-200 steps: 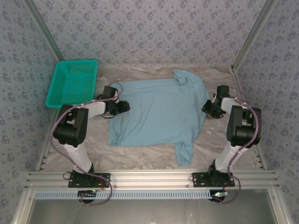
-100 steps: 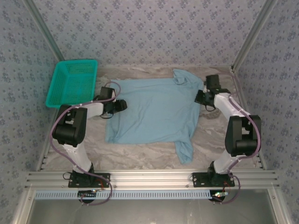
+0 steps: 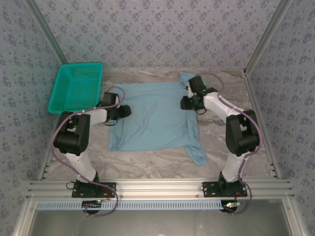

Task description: Fold the inside-out t-shirt

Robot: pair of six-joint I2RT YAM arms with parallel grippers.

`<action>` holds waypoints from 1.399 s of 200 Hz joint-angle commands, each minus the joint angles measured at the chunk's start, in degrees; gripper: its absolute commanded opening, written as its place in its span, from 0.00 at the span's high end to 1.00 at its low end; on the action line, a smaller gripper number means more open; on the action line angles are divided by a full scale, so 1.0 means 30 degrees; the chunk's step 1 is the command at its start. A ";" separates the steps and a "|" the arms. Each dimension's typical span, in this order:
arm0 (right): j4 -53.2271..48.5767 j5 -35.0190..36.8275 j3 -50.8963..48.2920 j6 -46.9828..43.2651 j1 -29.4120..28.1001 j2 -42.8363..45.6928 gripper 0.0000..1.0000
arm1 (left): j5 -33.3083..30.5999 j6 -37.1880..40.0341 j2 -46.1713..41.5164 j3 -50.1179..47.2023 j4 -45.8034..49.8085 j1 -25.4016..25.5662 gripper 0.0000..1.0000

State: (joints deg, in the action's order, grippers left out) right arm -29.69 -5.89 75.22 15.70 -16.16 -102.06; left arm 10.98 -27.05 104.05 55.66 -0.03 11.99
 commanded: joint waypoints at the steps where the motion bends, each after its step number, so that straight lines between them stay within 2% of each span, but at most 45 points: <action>1: -0.0653 -0.1339 -0.1895 0.0369 0.1991 0.2095 0.56 | -0.0409 0.0005 -0.0203 -0.0865 0.2391 -0.0188 0.46; 17: -0.1234 -0.2018 -0.3793 0.0585 0.2501 0.3007 0.54 | 0.0224 -0.0276 -0.0874 -0.0930 0.2443 -0.0108 0.46; 27: -0.2214 -0.1367 -0.4680 0.0706 0.2415 0.3722 0.53 | 0.0393 -0.0401 -0.1525 -0.0967 0.2485 0.0027 0.46; 47: -0.3782 -0.0408 -0.6648 0.1833 0.1599 0.5454 0.52 | 0.0539 -0.0489 -0.2815 -0.0647 0.2992 0.0386 0.45; 85: -0.4735 -0.0209 -1.0230 0.5540 -0.0677 0.8131 0.49 | 0.0856 -0.0913 -0.5212 -0.0390 0.3442 0.0936 0.44; 125: -0.4883 0.0886 -1.1774 0.7178 -0.2519 0.7791 0.45 | 0.0532 -0.0800 -0.7007 -0.0665 0.4049 0.1032 0.44; 141: -0.4415 0.0802 -1.1823 0.7049 -0.2869 0.6900 0.49 | 0.0043 -0.0683 -0.7417 -0.1064 0.4085 0.1037 0.44; 152: -0.4337 0.0864 -1.1649 0.6947 -0.3045 0.6468 0.61 | -0.0405 -0.0629 -0.7414 -0.1436 0.4027 0.1015 0.44; 156: -0.4491 0.1054 -1.1474 0.6952 -0.3095 0.6453 0.69 | -0.0539 -0.0596 -0.7339 -0.1533 0.4005 0.1014 0.44; 170: -0.5661 0.2630 -1.0801 0.6953 -0.3405 0.7009 0.85 | -0.0574 -0.0514 -0.6571 -0.1877 0.3773 0.1015 0.44; 191: -0.8372 0.5038 -0.9110 0.6938 -0.3624 0.8406 0.97 | -0.0281 -0.0478 -0.4825 -0.1996 0.3235 0.1028 0.44; 222: -1.3127 0.9142 -0.5464 0.6953 -0.4521 0.9698 0.98 | -0.0060 -0.0506 -0.2607 -0.2179 0.2184 0.1032 0.45; 246: -1.6062 1.2018 -0.2544 0.6953 -0.6068 0.9390 0.93 | -0.0262 -0.0361 -0.1549 -0.2381 0.1712 0.1043 0.45; 267: -1.6375 1.3547 -0.0920 0.6308 -0.7100 0.7778 0.89 | -0.0223 -0.0359 -0.1114 -0.2548 0.1406 0.1043 0.45; 280: -1.5356 1.3263 -0.0657 0.5565 -0.7446 0.6424 0.85 | -0.0218 -0.0330 -0.1023 -0.2589 0.1302 0.1039 0.45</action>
State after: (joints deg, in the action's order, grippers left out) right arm -71.90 27.22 71.55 35.09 -36.69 -76.44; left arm 10.94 -28.95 98.10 49.52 2.48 15.03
